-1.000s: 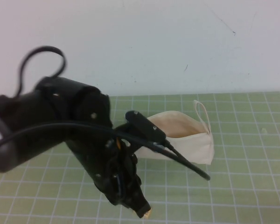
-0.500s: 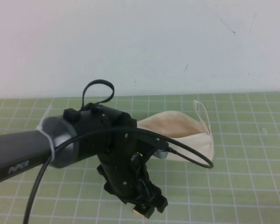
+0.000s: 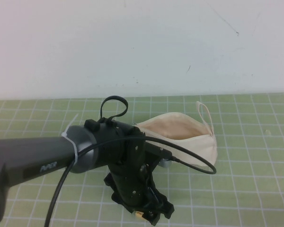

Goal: Put eraser into pencil case
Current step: Pick up the eraser from the table

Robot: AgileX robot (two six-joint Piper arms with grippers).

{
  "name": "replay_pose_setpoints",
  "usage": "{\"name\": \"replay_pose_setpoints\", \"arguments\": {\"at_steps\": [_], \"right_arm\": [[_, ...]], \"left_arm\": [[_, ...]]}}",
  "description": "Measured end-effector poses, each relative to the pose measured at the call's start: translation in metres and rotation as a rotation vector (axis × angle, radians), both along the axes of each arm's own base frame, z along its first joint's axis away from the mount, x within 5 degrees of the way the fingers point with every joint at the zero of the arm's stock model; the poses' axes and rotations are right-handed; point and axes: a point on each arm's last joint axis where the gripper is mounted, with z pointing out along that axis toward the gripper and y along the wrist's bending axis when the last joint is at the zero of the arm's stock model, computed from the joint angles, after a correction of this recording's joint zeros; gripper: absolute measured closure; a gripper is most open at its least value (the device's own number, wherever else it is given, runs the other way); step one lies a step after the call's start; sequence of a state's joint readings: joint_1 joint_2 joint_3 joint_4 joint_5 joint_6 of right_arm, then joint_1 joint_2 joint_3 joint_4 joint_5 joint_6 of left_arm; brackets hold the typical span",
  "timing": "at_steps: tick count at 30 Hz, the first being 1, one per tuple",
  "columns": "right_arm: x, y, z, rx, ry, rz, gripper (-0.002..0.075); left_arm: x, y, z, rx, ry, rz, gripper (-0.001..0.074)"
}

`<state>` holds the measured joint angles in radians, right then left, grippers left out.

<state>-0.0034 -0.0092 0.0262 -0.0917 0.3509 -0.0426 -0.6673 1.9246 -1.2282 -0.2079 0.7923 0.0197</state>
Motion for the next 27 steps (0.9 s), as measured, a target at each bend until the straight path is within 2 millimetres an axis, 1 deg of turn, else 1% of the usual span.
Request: {"name": "replay_pose_setpoints", "arguments": {"at_steps": [4, 6, 8, 12, 17, 19, 22, 27], "right_arm": [[0.0, 0.0, 0.0, 0.0, 0.0, 0.0, 0.0727], [0.0, 0.0, 0.0, 0.0, 0.0, 0.0, 0.0727], [0.0, 0.0, 0.0, 0.0, 0.0, 0.0, 0.0727], [0.0, 0.0, 0.0, 0.0, 0.0, 0.0, 0.0727], [0.0, 0.0, 0.0, 0.0, 0.0, 0.0, 0.0727], [0.0, 0.0, 0.0, 0.0, 0.0, 0.0, 0.0727], [0.0, 0.0, 0.0, 0.0, 0.0, 0.0, 0.0727], [0.0, 0.0, 0.0, 0.0, 0.0, 0.0, 0.0727]], "left_arm": [[0.001, -0.001, -0.007, 0.011, 0.007, 0.002, 0.0283], [0.002, 0.0, -0.008, 0.015, 0.005, 0.002, 0.03], [0.002, 0.0, -0.008, 0.02, 0.004, 0.01, 0.0337], [0.003, 0.0, -0.008, 0.027, -0.002, 0.004, 0.0451], [0.001, 0.001, -0.006, 0.031, 0.012, 0.003, 0.045], [-0.002, 0.003, 0.001, 0.037, 0.023, -0.012, 0.0451], [-0.008, 0.009, 0.023, 0.041, 0.008, -0.042, 0.0451], [-0.016, 0.018, 0.08, 0.025, -0.078, -0.084, 0.0451]]}}
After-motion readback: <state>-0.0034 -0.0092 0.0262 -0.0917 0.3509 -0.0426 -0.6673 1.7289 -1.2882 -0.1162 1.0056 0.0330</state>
